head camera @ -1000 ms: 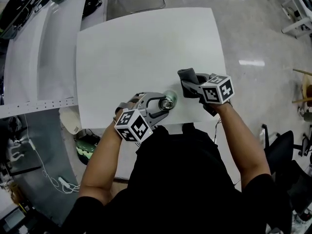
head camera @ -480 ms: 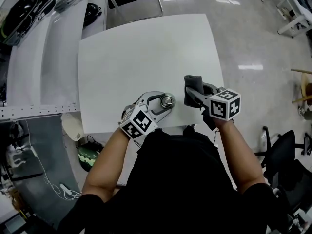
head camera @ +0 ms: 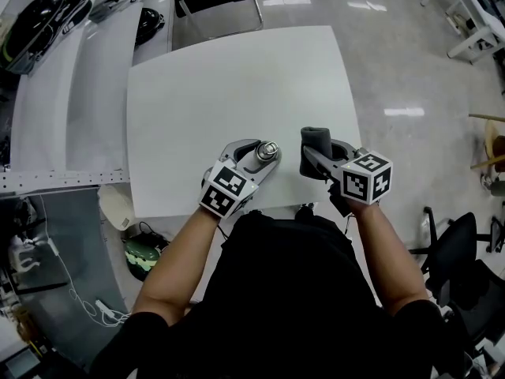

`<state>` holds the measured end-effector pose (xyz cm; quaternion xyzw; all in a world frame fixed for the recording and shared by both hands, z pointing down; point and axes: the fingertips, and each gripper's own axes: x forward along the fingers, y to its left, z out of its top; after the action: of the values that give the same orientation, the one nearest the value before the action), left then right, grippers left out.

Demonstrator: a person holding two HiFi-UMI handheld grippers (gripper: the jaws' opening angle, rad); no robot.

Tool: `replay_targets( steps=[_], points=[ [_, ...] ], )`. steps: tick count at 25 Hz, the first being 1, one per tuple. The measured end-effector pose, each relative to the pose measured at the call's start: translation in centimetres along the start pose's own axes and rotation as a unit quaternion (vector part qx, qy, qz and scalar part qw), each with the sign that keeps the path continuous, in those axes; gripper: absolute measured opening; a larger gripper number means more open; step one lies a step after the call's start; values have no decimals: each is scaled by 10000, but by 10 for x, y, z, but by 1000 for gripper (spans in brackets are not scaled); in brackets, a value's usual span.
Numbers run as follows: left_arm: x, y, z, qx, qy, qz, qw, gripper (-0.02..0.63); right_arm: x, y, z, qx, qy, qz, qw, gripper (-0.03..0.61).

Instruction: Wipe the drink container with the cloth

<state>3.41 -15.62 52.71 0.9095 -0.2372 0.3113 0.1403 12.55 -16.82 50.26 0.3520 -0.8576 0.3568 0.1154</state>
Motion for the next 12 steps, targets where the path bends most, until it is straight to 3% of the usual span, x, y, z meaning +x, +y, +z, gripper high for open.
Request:
replay_targets(
  steps=[7, 12],
  points=[
    [-7, 26, 7, -441, -112, 449, 9980, 241, 5, 4, 2, -56, -15, 28, 10000, 110],
    [-8, 48, 3, -874, -165, 1066, 9903, 241, 8, 6, 4, -79, -23, 57, 9999, 110]
  ],
)
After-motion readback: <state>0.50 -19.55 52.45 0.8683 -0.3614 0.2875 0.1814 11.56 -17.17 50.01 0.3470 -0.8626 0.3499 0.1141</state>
